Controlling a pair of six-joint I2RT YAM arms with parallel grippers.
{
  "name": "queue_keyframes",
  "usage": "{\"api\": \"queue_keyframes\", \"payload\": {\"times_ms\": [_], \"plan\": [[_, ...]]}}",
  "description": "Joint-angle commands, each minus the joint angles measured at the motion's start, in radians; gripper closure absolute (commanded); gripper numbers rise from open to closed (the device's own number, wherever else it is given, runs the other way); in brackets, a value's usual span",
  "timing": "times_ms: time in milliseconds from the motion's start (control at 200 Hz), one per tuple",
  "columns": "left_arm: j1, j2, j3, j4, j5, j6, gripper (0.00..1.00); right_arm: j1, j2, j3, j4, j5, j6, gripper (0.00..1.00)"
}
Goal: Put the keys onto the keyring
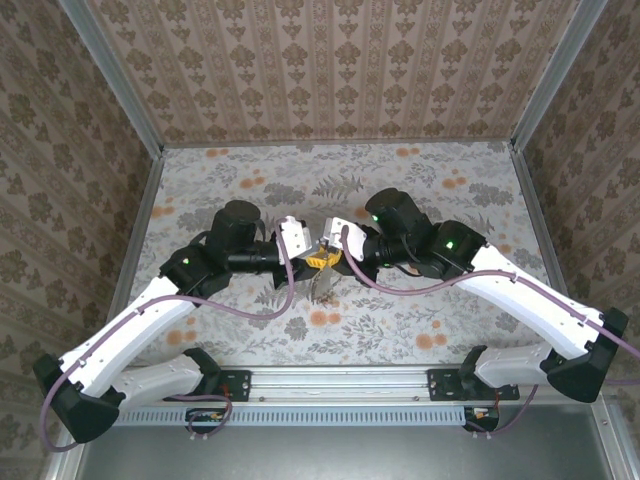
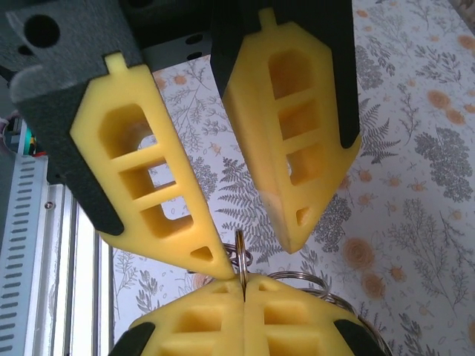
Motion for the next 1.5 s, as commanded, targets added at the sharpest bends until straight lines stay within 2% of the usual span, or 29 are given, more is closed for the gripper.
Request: {"api": "queue_keyframes", "payload": {"times_ms": [0, 100, 180, 285, 455, 510, 555, 695, 780, 845, 995, 1345, 1495], "plan": [[-0.008, 0.007, 0.021, -0.046, -0.025, 0.031, 0.76, 0.018, -0.044, -0.001, 0.087, -0.018, -0.015, 1.00], [-0.012, 0.006, 0.018, -0.045, -0.020, 0.037, 0.83, 0.026, -0.045, -0.004, 0.090, -0.018, -0.019, 1.00], [-0.015, 0.005, 0.016, -0.039, -0.012, 0.042, 1.00, 0.026, -0.045, -0.009, 0.097, -0.019, -0.022, 1.00], [-0.017, -0.010, 0.010, -0.031, 0.004, 0.042, 1.00, 0.026, -0.063, -0.028, 0.126, -0.029, -0.018, 1.00], [0.009, -0.109, -0.056, 0.075, 0.079, 0.024, 1.00, 0.021, -0.150, -0.128, 0.248, -0.031, 0.021, 0.56], [0.038, -0.153, -0.095, 0.149, 0.170, -0.004, 1.00, 0.012, -0.194, -0.181, 0.305, -0.051, 0.039, 0.49], [0.067, -0.187, -0.126, 0.228, 0.244, -0.043, 1.00, 0.000, -0.236, -0.227, 0.360, -0.070, 0.057, 0.47], [0.141, -0.238, -0.177, 0.443, 0.411, -0.171, 1.00, -0.045, -0.325, -0.329, 0.503, -0.162, 0.117, 0.48], [0.148, -0.233, -0.180, 0.513, 0.448, -0.221, 1.00, -0.058, -0.335, -0.348, 0.554, -0.220, 0.139, 0.51], [0.149, -0.223, -0.181, 0.551, 0.470, -0.247, 1.00, -0.060, -0.327, -0.348, 0.567, -0.225, 0.140, 0.57], [0.147, -0.207, -0.191, 0.631, 0.487, -0.300, 1.00, -0.066, -0.300, -0.354, 0.641, -0.243, 0.145, 0.69], [0.143, -0.163, -0.210, 0.729, 0.489, -0.352, 1.00, -0.072, -0.285, -0.405, 0.819, -0.406, 0.184, 0.71], [0.143, -0.157, -0.212, 0.742, 0.495, -0.357, 1.00, -0.071, -0.271, -0.407, 0.844, -0.419, 0.193, 0.72]]}}
